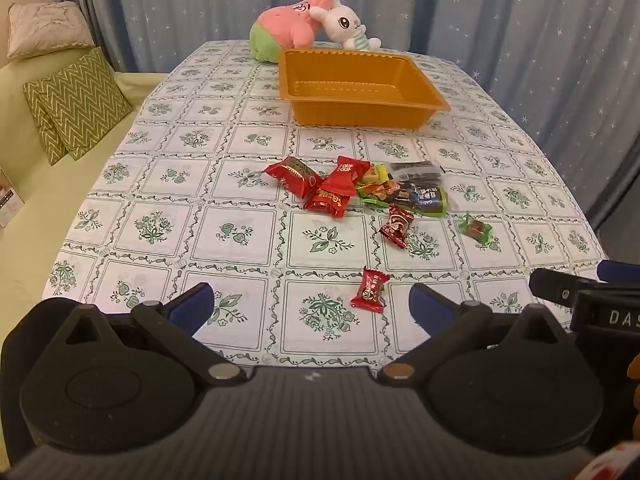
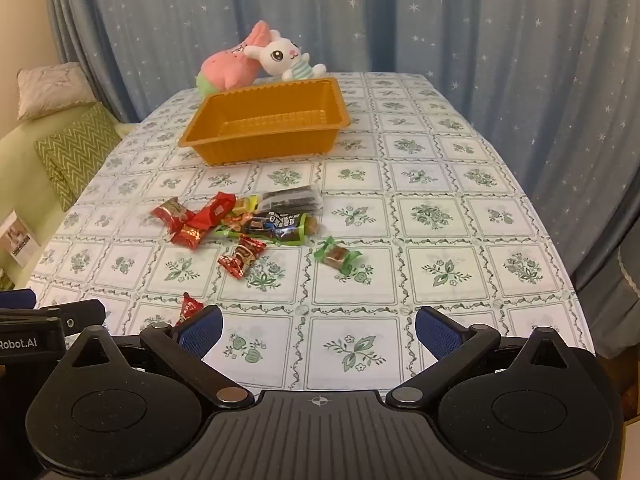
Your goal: Organize snacks
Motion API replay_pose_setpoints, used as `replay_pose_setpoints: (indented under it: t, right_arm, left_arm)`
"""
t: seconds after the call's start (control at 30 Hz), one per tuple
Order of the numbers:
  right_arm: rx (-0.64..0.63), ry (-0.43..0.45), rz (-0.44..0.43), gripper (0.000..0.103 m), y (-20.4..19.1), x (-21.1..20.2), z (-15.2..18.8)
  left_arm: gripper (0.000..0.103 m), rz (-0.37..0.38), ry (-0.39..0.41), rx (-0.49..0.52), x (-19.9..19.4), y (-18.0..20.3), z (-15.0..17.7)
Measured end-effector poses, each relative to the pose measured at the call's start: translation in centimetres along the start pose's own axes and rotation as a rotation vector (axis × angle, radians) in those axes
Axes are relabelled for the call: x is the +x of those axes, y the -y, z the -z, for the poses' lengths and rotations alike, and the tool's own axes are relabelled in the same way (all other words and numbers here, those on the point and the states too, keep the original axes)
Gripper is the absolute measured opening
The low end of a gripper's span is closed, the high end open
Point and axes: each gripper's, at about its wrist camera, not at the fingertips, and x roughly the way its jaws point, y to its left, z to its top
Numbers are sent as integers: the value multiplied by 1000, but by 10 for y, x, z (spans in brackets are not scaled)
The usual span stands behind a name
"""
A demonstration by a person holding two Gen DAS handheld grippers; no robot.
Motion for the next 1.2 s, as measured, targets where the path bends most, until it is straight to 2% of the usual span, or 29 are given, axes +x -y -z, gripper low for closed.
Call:
replay_pose_setpoints:
  t: [0.13,0.17,0.4,1.2]
  right_arm:
    - [8,1,-4,102,1,0,-2]
    - [7,2,0,102,0,-1,-1]
    - [21,2,-9,102,7,2,-1]
    - [23,7,-1,102,6,4,2]
  left_arm:
    - [103,6,-12,-15,6,0,-2]
    - [103,31,-14,-32,6,-4,-3]
    - [103,17,11,-2,4,1,0]
    - [103,32,10,-2,3,5,-1]
